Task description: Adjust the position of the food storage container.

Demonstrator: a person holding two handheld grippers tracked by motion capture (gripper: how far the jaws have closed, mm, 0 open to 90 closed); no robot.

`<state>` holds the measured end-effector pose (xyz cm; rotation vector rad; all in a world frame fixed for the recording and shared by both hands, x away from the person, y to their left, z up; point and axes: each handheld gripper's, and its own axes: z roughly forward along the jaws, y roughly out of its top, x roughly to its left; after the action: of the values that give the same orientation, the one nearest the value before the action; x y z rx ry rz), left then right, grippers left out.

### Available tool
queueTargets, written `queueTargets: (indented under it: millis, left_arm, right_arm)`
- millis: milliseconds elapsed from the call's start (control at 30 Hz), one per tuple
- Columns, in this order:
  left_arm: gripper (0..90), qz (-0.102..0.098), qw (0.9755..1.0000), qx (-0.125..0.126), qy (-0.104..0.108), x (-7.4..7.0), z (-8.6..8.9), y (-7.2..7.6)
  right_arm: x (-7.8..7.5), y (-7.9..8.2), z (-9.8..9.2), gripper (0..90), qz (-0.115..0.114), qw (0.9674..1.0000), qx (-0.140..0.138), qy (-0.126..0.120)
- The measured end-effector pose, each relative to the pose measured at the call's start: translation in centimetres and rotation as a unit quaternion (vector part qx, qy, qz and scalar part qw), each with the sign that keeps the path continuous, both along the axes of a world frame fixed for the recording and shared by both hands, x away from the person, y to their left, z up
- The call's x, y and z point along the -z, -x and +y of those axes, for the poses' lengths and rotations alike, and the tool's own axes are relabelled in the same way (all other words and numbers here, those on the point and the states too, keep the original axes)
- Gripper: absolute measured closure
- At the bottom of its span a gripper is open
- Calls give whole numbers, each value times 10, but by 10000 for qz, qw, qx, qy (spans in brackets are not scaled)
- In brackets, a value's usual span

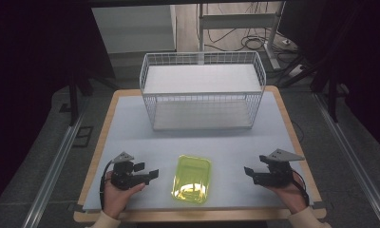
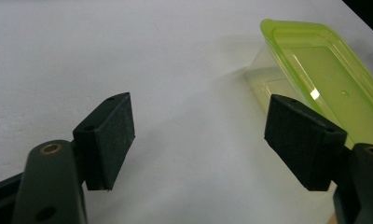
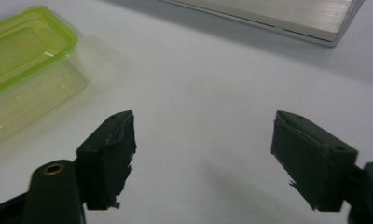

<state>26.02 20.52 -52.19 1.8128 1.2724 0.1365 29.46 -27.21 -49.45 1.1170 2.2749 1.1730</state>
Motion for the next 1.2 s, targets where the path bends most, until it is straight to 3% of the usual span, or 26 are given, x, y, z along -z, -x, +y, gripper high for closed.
queueTargets:
  millis: [100, 233, 300, 333, 400, 467, 567, 700, 733, 833, 867, 900, 933, 1067, 1100, 1133, 1167, 1200]
  left_arm:
    - [242, -5, 10000, 17, 13, -1, -2, -1]
    - [242, -3, 10000, 36, 20, 0, -2, -2]
    - [242, 3, 10000, 24, 30, -1, -1, -1]
    - [242, 8, 10000, 27, 35, -1, -1, -2]
    - [242, 12, 10000, 18, 40, -1, 0, -2]
    - [242, 14, 10000, 7, 48, -1, 0, -2]
    - [242, 15, 10000, 11, 60, -1, 0, -2]
    - [243, 28, 10000, 24, 68, -1, 0, -2]
    - [243, 29, 10000, 23, 71, -1, 0, -2]
    - [243, 46, 10000, 9, 85, -1, 0, -2]
    - [243, 47, 10000, 10, 86, -1, 0, -2]
    - [243, 47, 10000, 10, 86, -1, 0, -2]
    - [243, 48, 9999, 9, 93, -1, 0, -1]
    - [243, 45, 9999, 13, 91, -1, 0, -1]
    - [243, 45, 9999, 13, 91, -1, 0, -1]
    - [243, 44, 9999, 11, 96, -1, -1, -1]
    - [243, 44, 9999, 11, 96, -1, -1, -1]
    - [243, 44, 9999, 9, 103, -1, -1, -1]
  right_arm:
    - [-1, 2, -1, 269, 9, 10000, -81, 6]
    - [-3, 3, -6, 416, 68, 9996, -268, -36]
    - [-4, 3, -7, 445, 109, 9994, -330, -66]
    - [-4, 3, -7, 510, 137, 9990, -408, -85]
    - [-5, 3, -7, 545, 166, 9989, -437, -95]
    - [-7, 4, -7, 685, 194, 9983, -547, -111]
    - [-10, 6, -6, 809, 242, 9974, -667, -103]
    - [-11, 7, -3, 888, 301, 9957, -880, -52]
    - [-11, 9, 1, 899, 342, 9938, -1055, 13]
    - [-12, 12, 8, 900, 374, 9917, -1228, 82]
    - [-12, 17, 15, 900, 436, 9881, -1465, 170]
    - [-12, 17, 15, 900, 436, 9881, -1465, 170]
    - [-11, 22, 25, 900, 460, 9840, -1702, 251]
    - [-6, 32, 45, 900, 517, 9757, -2093, 387]
    - [-6, 32, 45, 900, 517, 9757, -2093, 387]
    - [-3, 35, 54, 900, 575, 9722, -2235, 406]
    - [-3, 35, 54, 900, 575, 9722, -2235, 406]
    - [1, 37, 63, 900, 621, 9681, -2379, 477]
